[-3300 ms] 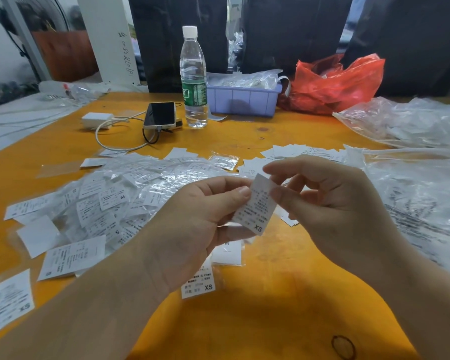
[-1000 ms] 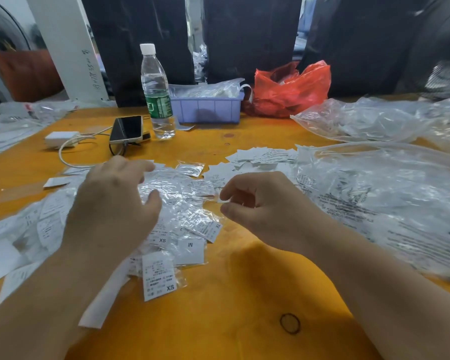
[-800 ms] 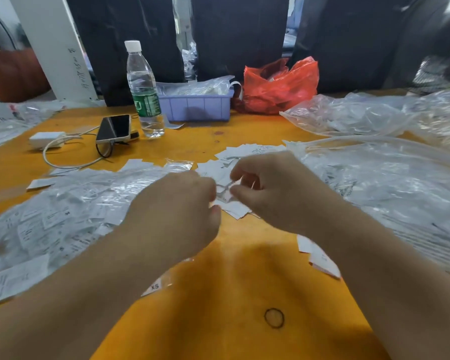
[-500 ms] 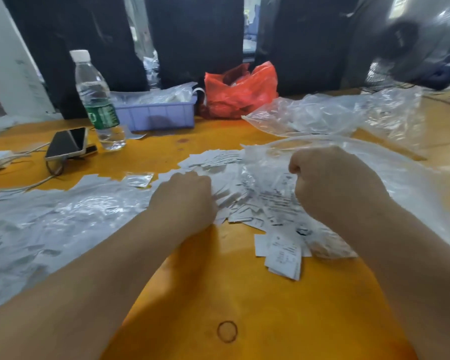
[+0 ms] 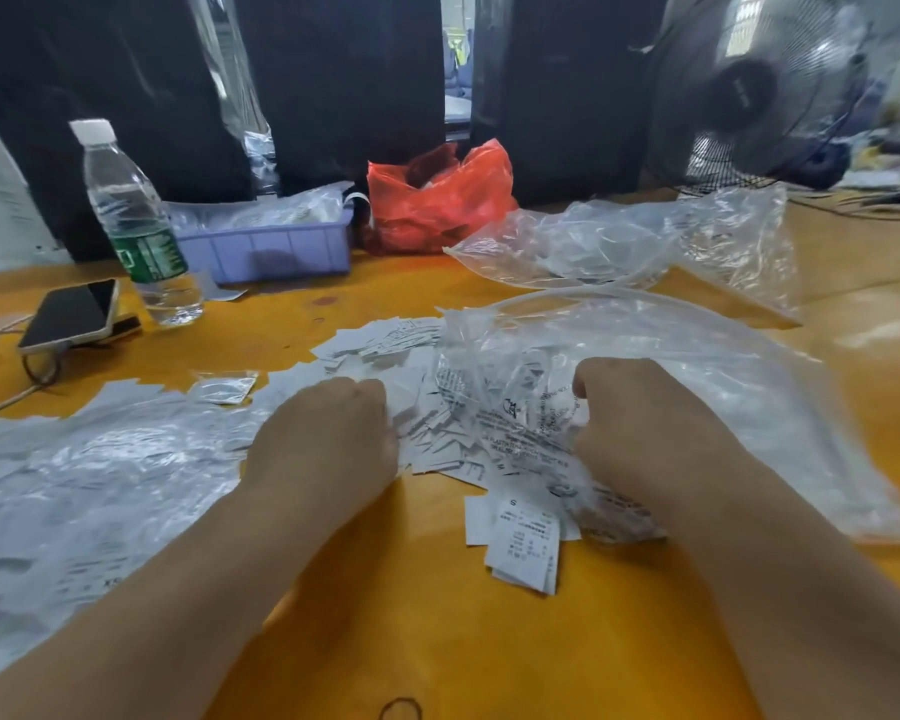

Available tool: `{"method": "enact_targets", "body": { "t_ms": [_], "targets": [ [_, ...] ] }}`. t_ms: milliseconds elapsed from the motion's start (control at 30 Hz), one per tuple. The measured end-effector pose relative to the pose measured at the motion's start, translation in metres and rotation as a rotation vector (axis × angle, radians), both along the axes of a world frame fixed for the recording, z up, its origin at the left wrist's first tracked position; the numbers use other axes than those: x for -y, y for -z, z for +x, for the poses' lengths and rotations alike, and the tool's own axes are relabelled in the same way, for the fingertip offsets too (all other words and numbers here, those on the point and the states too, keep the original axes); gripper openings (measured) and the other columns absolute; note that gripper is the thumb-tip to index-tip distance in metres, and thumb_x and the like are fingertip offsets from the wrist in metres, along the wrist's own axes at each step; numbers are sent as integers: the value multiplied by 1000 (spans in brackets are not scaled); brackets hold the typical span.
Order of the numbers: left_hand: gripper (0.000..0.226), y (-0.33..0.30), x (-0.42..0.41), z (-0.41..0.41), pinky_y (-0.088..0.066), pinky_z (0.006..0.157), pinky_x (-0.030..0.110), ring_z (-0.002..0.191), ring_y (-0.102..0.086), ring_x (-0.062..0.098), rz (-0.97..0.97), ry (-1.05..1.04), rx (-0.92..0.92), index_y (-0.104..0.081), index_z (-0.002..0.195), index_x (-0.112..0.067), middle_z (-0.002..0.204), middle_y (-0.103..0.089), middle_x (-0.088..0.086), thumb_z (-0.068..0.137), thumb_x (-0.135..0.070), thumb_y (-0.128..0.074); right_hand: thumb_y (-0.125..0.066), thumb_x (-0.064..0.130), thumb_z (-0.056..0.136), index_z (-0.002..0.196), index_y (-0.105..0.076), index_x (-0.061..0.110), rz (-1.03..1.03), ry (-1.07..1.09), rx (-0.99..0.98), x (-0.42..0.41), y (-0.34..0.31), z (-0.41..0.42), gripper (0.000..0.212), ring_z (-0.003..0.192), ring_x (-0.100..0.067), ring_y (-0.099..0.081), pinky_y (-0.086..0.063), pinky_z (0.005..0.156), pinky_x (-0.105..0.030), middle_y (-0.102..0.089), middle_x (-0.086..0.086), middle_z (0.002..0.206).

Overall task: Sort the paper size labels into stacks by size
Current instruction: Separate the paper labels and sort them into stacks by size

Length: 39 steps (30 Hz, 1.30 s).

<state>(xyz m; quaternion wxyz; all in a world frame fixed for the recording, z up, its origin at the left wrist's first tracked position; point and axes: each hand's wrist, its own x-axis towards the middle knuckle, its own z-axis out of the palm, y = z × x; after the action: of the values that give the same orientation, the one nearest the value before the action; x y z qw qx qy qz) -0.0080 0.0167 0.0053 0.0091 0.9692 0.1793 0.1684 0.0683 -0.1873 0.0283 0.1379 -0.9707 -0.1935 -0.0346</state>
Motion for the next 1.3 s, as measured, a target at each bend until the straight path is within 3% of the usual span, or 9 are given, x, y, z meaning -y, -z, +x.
{"method": "enact_targets", "body": {
  "t_ms": [167,333,433,600,733,933,1133,1233,1300],
  "targets": [
    [9,-9,-1,-4,-49,64,30,76,-60,23,-36,49,144,-68,91,-21,87,-68,1,90,-26,-60,-55,4,85,100,-60,14,101,-18,103,-3,-3,-6,20,82,-28,-62,-57,73,-43,-63,-5,91],
    [3,-11,1,-4,-46,67,29,82,-58,18,-93,63,181,-67,84,-24,89,-65,-4,86,-24,-66,-53,3,84,103,-66,18,221,-71,208,-7,-2,-6,27,82,-29,-62,-55,70,-38,-67,-6,93],
    [6,-17,1,-7,-47,72,32,85,-60,20,-134,88,286,-65,82,-24,84,-62,-5,86,-27,-69,-53,-1,85,107,-68,16,303,-128,328,-10,-1,-7,31,83,-29,-64,-55,70,-38,-71,-7,93],
    [13,-24,4,-27,-49,56,32,66,-57,14,-192,148,385,-55,81,-23,67,-57,-12,90,-25,-64,-57,-4,88,104,-71,7,411,-216,506,-13,-2,-8,24,82,-30,-67,-57,71,-40,-73,-11,88],
    [20,-26,-3,-53,-53,57,37,63,-58,7,-314,181,400,-53,74,-29,64,-60,-11,89,-32,-66,-63,-7,86,102,-72,1,465,-277,616,-16,-6,-13,20,77,-30,-71,-60,72,-37,-74,-15,88],
    [19,-29,-24,-90,-54,57,32,64,-60,7,-353,144,434,-56,74,-30,65,-62,-12,86,-35,-69,-56,0,90,104,-71,9,260,-205,392,-12,1,-1,22,83,-29,-68,-58,78,-44,-74,-11,91],
    [13,-21,-32,-104,-45,51,12,68,-62,4,-681,146,428,-60,76,-30,71,-67,-14,86,-36,-64,-66,-3,86,100,-74,2,465,-294,626,-16,-6,-7,17,75,-29,-70,-56,78,-36,-75,-13,84],
    [16,-17,-33,-103,-45,52,13,71,-65,1,-829,145,429,-57,77,-34,73,-71,-17,92,-30,-64,-66,-3,88,101,-74,1,568,-366,598,-18,-6,-12,16,71,-23,-70,-55,71,-31,-74,-11,85],
    [16,-15,-33,-102,-48,60,22,73,-66,1,-892,148,417,-57,78,-36,75,-72,-16,92,-30,-63,-65,-1,89,103,-73,2,615,-370,602,-19,-8,-12,16,67,-19,-68,-52,67,-25,-72,-6,84]
  ]
}}
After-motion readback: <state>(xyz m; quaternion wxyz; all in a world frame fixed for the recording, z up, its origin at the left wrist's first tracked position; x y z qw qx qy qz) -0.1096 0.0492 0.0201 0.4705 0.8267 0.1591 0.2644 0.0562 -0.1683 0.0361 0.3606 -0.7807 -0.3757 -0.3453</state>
